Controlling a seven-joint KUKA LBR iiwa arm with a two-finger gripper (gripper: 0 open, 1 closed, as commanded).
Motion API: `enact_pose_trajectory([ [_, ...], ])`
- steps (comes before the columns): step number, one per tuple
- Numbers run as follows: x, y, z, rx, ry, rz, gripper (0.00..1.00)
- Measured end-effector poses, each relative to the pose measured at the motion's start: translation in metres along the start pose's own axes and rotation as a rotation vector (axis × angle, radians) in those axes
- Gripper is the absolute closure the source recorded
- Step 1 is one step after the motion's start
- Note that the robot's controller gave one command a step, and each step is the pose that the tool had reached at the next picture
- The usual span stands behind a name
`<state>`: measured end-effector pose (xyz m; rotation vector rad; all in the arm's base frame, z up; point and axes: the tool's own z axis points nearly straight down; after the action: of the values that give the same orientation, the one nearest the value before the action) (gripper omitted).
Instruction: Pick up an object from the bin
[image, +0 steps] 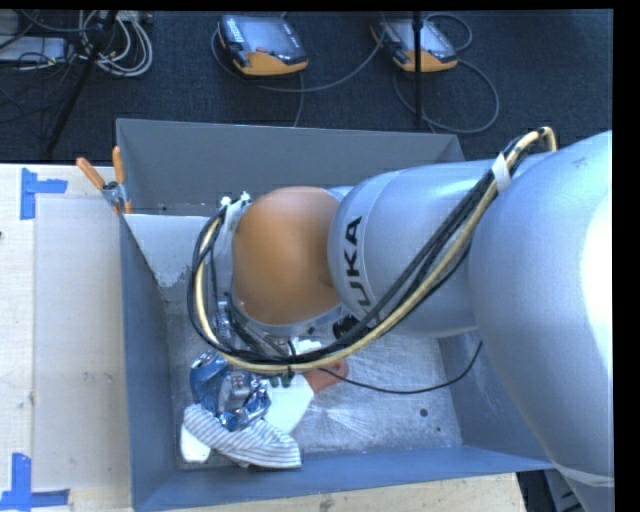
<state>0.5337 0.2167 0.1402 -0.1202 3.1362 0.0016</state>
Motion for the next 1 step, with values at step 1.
enact_pose_trajectory([
  [1,-0.0074,-0.0146,0.0491,-0.001,0.002,-0.111,0.0],
])
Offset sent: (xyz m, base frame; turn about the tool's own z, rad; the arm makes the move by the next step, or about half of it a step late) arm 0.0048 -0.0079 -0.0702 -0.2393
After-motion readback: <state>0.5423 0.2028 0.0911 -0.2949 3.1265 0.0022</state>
